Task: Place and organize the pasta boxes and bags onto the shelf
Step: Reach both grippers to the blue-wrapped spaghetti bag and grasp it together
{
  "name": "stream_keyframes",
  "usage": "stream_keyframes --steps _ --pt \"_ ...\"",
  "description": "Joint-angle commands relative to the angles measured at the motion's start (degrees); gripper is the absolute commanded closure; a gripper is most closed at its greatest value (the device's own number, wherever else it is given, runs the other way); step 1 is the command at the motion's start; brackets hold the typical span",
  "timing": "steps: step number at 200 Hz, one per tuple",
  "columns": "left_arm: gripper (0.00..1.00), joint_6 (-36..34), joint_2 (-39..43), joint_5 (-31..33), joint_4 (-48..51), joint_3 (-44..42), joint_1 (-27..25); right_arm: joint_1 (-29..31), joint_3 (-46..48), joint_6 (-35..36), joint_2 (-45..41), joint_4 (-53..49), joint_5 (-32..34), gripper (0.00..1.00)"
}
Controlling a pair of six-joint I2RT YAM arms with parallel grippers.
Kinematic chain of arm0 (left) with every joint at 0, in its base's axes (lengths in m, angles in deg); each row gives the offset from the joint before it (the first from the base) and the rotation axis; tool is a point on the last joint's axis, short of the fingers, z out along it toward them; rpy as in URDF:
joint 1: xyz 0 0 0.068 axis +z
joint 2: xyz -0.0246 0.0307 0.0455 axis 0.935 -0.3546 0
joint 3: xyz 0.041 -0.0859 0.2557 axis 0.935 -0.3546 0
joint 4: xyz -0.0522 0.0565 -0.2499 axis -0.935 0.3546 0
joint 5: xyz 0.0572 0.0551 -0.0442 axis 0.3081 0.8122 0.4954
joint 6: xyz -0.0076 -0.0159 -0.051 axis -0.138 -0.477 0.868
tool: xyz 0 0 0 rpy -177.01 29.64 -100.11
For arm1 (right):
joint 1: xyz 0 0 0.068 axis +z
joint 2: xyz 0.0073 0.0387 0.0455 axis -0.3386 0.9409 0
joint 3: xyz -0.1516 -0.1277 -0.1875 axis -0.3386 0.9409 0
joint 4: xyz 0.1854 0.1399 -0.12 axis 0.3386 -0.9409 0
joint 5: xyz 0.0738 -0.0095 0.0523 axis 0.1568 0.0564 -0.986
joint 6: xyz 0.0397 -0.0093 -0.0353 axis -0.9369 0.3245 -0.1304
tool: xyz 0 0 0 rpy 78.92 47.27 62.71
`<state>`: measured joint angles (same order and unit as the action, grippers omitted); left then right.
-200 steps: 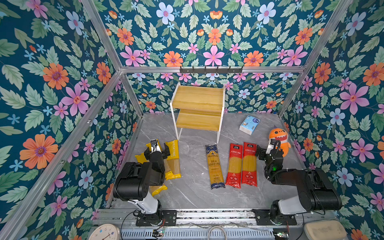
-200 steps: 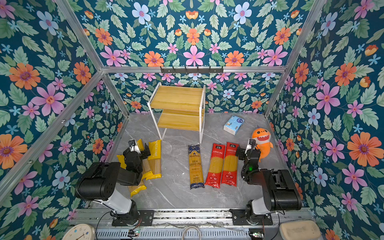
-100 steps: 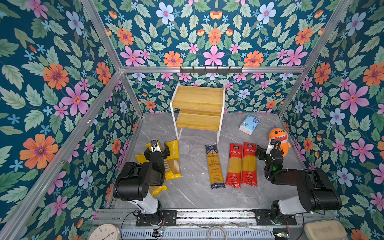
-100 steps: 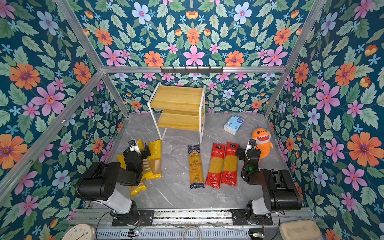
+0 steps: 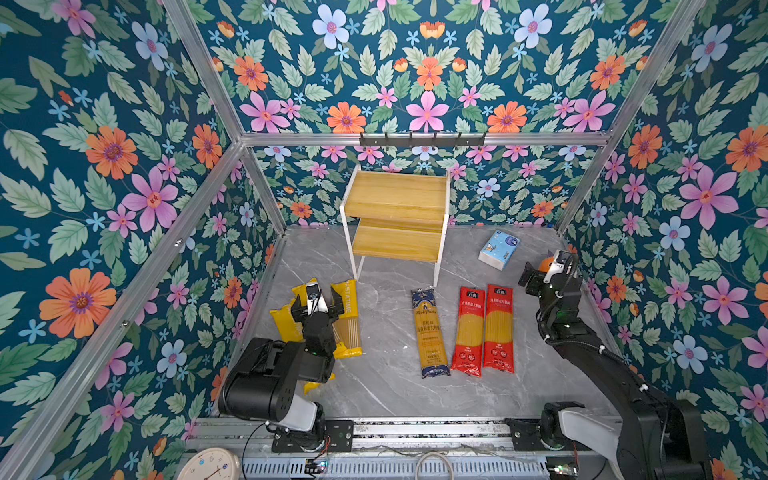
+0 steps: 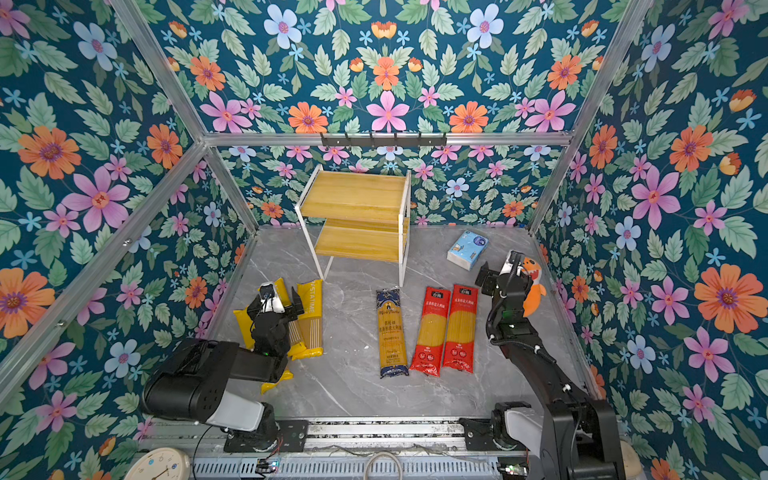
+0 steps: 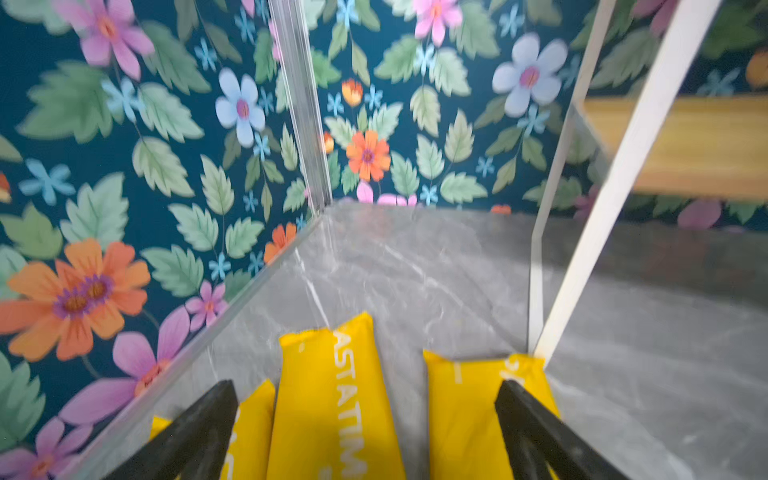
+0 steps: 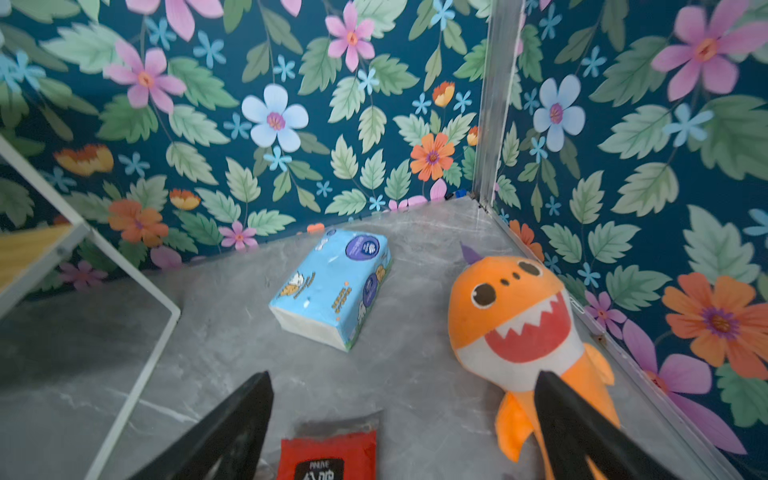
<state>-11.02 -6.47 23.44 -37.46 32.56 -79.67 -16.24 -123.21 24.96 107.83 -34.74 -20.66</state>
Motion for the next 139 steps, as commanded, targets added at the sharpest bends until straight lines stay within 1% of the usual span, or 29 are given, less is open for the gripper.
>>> stream_keyframes --steps 1,12,32,40,51,63,73,81,85,102,114,131,139 --pt "0.0 1.2 7.9 6.8 16.2 4.8 -0.4 0.1 -5.3 -13.1 -3.1 -21.3 -3.7 0.01" --pt "0.0 5.1 12.8 7.5 29.0 9.0 -0.4 -0.2 -5.2 -19.0 -4.8 -22.2 -7.7 0.01" --pt "0.0 15.6 18.4 7.5 47.7 15.7 -0.3 -3.0 -3.1 -26.3 -6.5 -18.1 -21.4 0.01" --pt "0.0 19.5 19.9 5.6 53.7 18.0 -0.3 -3.0 -3.9 -28.1 -5.8 -19.4 -23.4 0.08" --pt "0.0 24.8 21.3 2.3 60.1 20.4 -0.1 -2.5 -6.5 -28.4 -3.8 -23.9 -26.6 0.14" --pt "0.0 30.7 22.6 -1.6 65.0 21.7 0.5 0.6 -10.0 -28.1 -1.3 -31.1 -24.5 0.18" --pt "0.01 30.0 23.6 -8.4 65.8 22.4 1.2 3.1 -12.4 -27.2 1.0 -36.9 -23.8 0.21" --pt "0.08 28.6 24.1 -13.2 66.2 23.0 1.3 5.2 -13.8 -27.1 2.6 -40.0 -23.0 0.22" --pt "0.14 28.0 24.1 -15.4 66.6 23.6 1.3 6.3 -14.1 -27.1 3.1 -40.7 -22.5 0.23" --pt "0.26 29.4 22.8 -20.6 71.5 27.0 0.7 10.7 -13.9 -27.7 4.3 -41.5 -21.1 0.25" --pt "0.3 31.0 22.1 -19.2 74.1 28.2 -2.8 14.0 -13.4 -28.5 5.3 -41.0 -21.0 0.27" --pt "0.3 33.6 20.9 -12.5 75.7 28.2 -11.6 20.3 -13.9 -29.3 8.0 -41.2 -20.2 0.28" --pt "0.29 35.6 19.9 -10.6 75.7 27.9 -16.1 23.4 -14.3 -29.8 9.4 -41.2 -19.6 0.29"
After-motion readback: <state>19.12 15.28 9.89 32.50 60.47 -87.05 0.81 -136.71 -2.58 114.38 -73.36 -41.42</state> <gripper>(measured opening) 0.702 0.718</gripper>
